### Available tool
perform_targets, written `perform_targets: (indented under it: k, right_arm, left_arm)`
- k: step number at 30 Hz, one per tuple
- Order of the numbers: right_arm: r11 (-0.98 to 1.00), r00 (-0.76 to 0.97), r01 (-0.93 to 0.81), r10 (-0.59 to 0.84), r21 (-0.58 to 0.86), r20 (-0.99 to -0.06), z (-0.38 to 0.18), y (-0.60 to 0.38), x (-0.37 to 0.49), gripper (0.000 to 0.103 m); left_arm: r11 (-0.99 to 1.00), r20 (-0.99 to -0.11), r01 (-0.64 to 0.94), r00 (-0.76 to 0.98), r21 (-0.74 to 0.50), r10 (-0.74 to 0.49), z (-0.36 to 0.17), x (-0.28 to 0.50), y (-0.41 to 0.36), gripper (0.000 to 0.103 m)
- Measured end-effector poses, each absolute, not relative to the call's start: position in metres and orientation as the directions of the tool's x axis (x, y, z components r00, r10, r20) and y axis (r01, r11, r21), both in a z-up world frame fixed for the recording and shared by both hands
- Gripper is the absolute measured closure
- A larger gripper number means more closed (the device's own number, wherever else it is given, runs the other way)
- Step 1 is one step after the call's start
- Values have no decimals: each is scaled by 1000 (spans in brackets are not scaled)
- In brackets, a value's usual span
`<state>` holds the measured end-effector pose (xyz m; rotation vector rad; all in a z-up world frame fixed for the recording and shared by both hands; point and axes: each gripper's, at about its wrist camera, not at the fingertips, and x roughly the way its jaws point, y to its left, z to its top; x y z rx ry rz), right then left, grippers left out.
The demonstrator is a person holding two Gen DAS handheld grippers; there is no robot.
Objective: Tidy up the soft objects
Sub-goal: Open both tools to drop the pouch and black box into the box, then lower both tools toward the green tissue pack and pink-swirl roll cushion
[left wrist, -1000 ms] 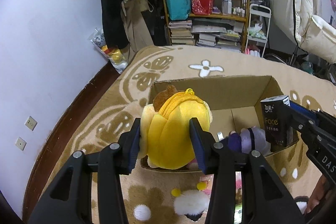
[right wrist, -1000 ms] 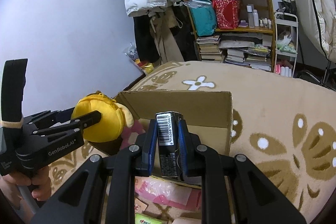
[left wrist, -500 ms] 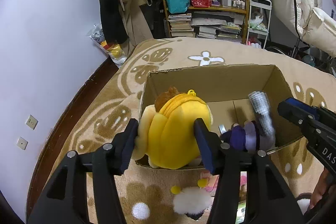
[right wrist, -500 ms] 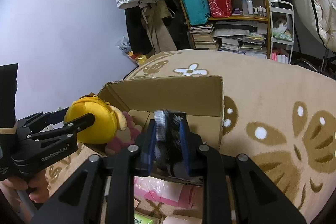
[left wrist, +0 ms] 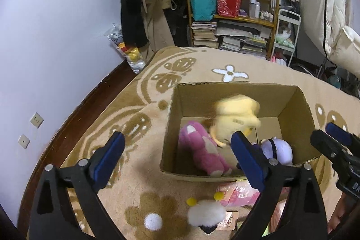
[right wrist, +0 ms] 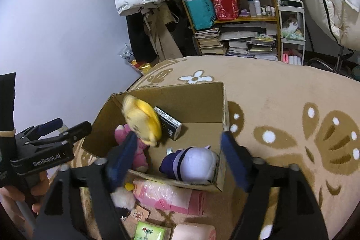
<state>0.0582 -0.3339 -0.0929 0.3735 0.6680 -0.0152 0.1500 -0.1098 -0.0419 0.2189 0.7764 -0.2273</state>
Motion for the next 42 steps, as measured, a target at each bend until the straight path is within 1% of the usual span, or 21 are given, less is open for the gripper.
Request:
perform_targets:
  k: [1,4,7,8,16,23,27,31,36,42]
  right_arm:
    - [932,790,137,102,335,-605,-92,-334,56,14]
    - [928,785,146,102,343,-611,-89,-334,49,12]
    - [926,781,157,96,342,-617,-87,-334,42,3]
    - [927,781,160,92,340,-618,-86,-333,38,2]
    - [921,765,180,89,344,-637,-78,-329,15,2]
    - [922,751,192,81,335,-655,-70,-327,-6,2]
    - [918,735,203,87,340,-672,-70,-324,-17,2]
    - [915,714,209,99,346,-693,-75,-322,-27,2]
    - [904,682,230,115,361,-722,-87,-322,-31,2]
    - [901,634,256,118,350,-764,-102,-321,-28,2]
  left_arm:
    - [955,-710,276,694,109,-119,-40,149,-108,4]
    - [962,-704,251,703,107,-105,-36,144,-100,3]
    - [965,-712,242,696,102,-99,-31,136,-91,3]
    - [966,-714,240,693,101,-97,-30,134,-88,3]
    - [964,-712,225,699,140,-60,-17,106,-74,3]
    - [952,-746,262,664,158,-59,-19,74,-71,3]
    - [947,-767,276,640,163,-54,-25,57,-73,3]
    - [952,-793,273,606,137,-60,-35,46,-72,3]
    - [942,-809,287,588,176,-28,-49,38,-77,3]
    - [938,-839,298,544,178,-14,-64,40,-80,3]
